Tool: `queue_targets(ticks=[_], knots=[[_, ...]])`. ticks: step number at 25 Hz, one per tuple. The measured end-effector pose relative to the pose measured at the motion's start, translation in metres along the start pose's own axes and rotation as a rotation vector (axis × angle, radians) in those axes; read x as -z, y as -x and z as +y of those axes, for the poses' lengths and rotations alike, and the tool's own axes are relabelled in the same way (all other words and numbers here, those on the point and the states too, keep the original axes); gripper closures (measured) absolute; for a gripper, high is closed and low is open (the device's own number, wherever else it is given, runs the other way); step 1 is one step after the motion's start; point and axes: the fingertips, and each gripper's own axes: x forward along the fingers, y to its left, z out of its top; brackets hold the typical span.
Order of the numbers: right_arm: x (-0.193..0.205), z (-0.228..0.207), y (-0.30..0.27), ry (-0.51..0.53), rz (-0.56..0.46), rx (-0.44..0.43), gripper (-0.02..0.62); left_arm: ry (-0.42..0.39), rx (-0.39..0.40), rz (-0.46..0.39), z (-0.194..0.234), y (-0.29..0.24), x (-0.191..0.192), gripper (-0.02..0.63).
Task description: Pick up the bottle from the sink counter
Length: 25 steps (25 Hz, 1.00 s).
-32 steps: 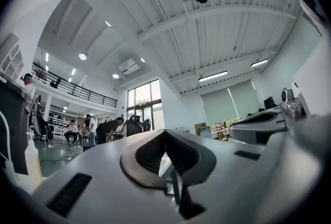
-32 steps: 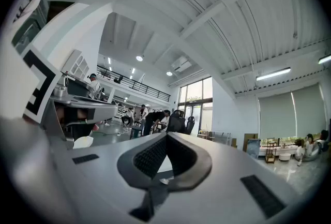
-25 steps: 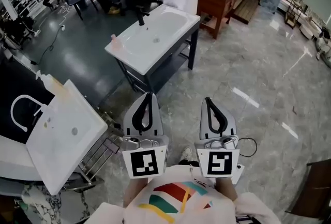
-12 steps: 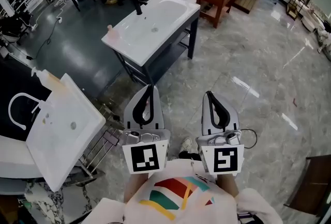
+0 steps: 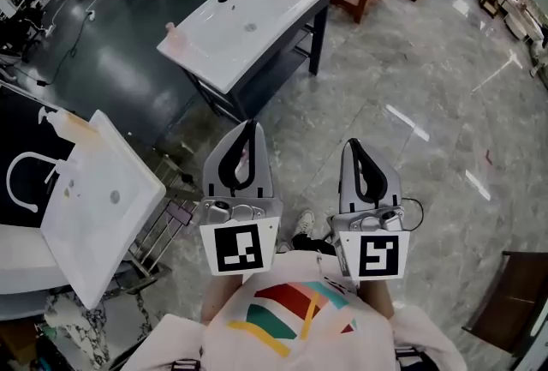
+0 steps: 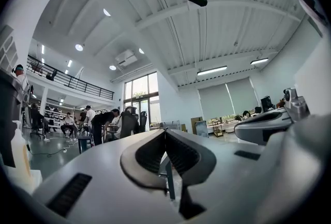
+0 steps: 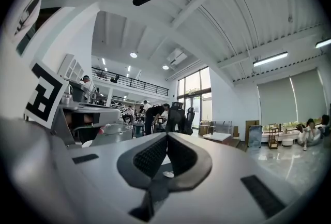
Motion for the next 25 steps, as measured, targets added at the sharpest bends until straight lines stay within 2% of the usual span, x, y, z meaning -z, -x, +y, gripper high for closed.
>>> queue_targets(ticks=[8,14,25], knots=[[0.007,-0.032,-0.022,-0.011,-0.020,-0.010,0.583,-0.034,-0.029,-0.027,-0.004,-0.038,-0.001,0.588],[-0.006,-0.047,-0.029,0.007,-0.050,-0.033,0.583,-0.050,-0.035,-0.053,-0.010,-0.061,-0.010,0.588],[-0.003,-0.072,-0.048,0.009,-0.065,-0.043,0.583,-0.068,-0.007,-0.088,-0.027,-0.098,-0.015,0.588]])
